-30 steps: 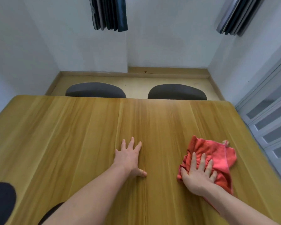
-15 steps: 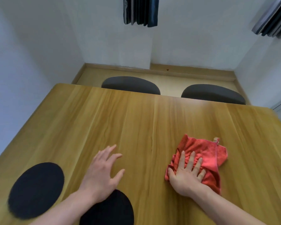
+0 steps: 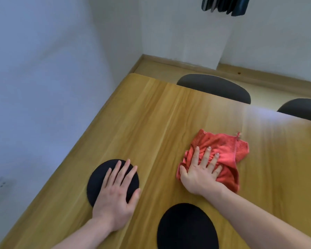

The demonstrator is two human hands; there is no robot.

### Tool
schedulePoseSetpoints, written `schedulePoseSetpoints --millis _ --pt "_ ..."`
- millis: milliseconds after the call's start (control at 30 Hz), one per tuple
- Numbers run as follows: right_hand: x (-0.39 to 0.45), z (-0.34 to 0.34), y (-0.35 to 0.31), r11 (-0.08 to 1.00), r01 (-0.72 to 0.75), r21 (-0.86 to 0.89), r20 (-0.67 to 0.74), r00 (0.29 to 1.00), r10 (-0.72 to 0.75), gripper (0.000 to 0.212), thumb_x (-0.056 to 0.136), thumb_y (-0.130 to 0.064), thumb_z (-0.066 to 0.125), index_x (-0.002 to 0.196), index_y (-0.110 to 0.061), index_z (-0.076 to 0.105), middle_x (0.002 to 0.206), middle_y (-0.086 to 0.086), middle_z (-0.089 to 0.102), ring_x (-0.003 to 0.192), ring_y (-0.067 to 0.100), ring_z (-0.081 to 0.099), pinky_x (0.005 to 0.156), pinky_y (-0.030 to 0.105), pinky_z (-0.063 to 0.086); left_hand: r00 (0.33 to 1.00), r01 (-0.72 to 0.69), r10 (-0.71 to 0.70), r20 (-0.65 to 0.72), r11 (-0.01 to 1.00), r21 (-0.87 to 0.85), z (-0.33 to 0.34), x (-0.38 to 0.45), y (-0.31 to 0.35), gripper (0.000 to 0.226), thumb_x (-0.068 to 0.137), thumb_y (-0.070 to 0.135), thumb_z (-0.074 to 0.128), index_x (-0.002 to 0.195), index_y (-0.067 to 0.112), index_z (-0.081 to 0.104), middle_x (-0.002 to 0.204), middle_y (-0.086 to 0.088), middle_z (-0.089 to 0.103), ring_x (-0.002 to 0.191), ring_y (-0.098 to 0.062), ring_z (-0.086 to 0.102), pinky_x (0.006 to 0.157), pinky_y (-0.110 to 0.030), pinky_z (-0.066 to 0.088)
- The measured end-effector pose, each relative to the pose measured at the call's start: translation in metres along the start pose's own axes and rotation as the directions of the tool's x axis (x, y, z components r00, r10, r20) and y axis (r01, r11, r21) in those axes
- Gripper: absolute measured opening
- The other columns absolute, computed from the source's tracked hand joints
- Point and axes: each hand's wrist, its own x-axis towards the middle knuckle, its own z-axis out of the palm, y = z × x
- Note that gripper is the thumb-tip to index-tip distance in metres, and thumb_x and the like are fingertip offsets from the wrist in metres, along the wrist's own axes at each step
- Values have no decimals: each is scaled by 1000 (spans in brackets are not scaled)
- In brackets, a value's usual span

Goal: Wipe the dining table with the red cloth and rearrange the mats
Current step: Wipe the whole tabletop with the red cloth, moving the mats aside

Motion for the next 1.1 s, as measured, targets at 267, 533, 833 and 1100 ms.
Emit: schedulePoseSetpoints --millis 267,533,833,1100 --pt "13 20 -104 989 149 -26 -13 989 -149 89 98 -58 28 157 -17 -26 157 19 -41 141 47 -40 117 65 -17 1000 -9 9 -10 1000 -16 1 -1 -2 68 100 60 26 162 38 7 169 17 -14 153 -8 -24 127 -42 -3" --pt "29 30 -183 962 271 -34 6 962 -271 89 97 -56 31 158 -19 -23 158 17 -41 140 45 -43 115 63 -22 998 -22 16 -64 996 -86 6 2 -7 67 95 56 47 156 29 38 167 9 26 158 -13 7 127 -44 19" --pt "33 37 -244 914 402 -45 67 914 -399 87 98 -54 30 158 -18 -23 157 15 -44 137 45 -47 112 64 -25 997 -28 23 -72 996 -80 10 3 -10 71 93 57 43 158 29 33 168 8 23 158 -12 6 127 -43 9" --pt "35 43 -241 858 512 -40 40 859 -511 91 94 -59 32 160 -21 -17 160 13 -39 138 41 -47 111 62 -27 995 -19 9 -96 995 -102 8 1 -7 70 93 57 44 157 31 34 166 10 25 157 -9 7 128 -41 13"
